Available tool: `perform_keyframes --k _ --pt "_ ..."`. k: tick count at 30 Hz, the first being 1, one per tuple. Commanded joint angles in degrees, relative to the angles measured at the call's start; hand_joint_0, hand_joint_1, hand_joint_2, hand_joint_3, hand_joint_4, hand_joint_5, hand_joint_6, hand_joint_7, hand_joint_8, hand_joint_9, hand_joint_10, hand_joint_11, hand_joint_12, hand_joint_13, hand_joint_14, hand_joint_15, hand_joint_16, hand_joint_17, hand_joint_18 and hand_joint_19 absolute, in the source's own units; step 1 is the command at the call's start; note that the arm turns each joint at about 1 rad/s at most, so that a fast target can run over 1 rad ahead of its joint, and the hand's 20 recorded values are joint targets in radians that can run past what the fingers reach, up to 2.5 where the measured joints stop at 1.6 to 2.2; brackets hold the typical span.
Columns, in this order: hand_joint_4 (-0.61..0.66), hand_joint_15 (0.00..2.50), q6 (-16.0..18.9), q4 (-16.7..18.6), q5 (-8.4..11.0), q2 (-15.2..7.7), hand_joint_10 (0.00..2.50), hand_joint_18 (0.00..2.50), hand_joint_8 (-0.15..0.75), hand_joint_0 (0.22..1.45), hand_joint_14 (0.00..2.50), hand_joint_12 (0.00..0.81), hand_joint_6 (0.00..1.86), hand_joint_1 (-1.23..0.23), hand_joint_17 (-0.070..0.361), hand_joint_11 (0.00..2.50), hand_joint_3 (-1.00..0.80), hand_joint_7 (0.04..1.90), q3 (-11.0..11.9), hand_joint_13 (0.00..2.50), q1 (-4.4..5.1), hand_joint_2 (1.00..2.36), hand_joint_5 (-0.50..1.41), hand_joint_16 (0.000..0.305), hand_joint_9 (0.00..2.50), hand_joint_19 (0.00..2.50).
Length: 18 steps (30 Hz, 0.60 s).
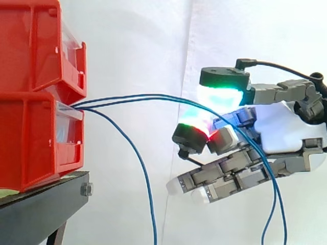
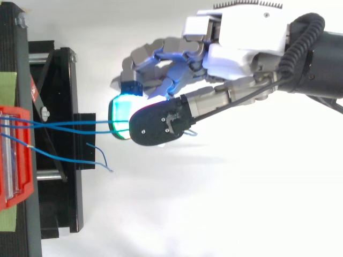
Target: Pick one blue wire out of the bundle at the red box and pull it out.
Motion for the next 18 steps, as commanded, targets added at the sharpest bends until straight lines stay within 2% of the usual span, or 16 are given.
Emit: perform_keyframes --k 1,4,11,18 --pt "0.18 0.1 -2.65 -0.05 1.85 0.37 0.03 0.26 0.313 0.57 0.0 0.412 0.84 -0.77 0.14 1.01 -0.13 1.28 0.04 0.29 0.02 1.02 -0.12 0.062 0.99 0.26" --pt "0.18 0.1 -3.79 0.03 2.47 0.37 0.03 0.26 0.315 0.57 0.0 0.411 0.84 -0.77 0.14 1.0 -0.13 1.28 -0.05 0.29 0.02 1.02 -0.12 0.062 0.99 0.27" --pt "0.18 0.1 -6.52 0.12 2.47 0.37 0.03 0.26 0.315 0.57 0.0 0.411 0.84 -0.77 0.14 1.0 -0.13 1.28 0.04 0.29 0.1 1.02 -0.12 0.062 0.99 0.27" --pt "0.18 0.11 -6.96 0.03 2.73 0.37 0.03 0.25 0.315 0.57 0.0 0.41 0.84 -0.77 0.14 1.0 -0.14 1.27 0.04 0.29 0.1 1.02 -0.12 0.062 0.98 0.27"
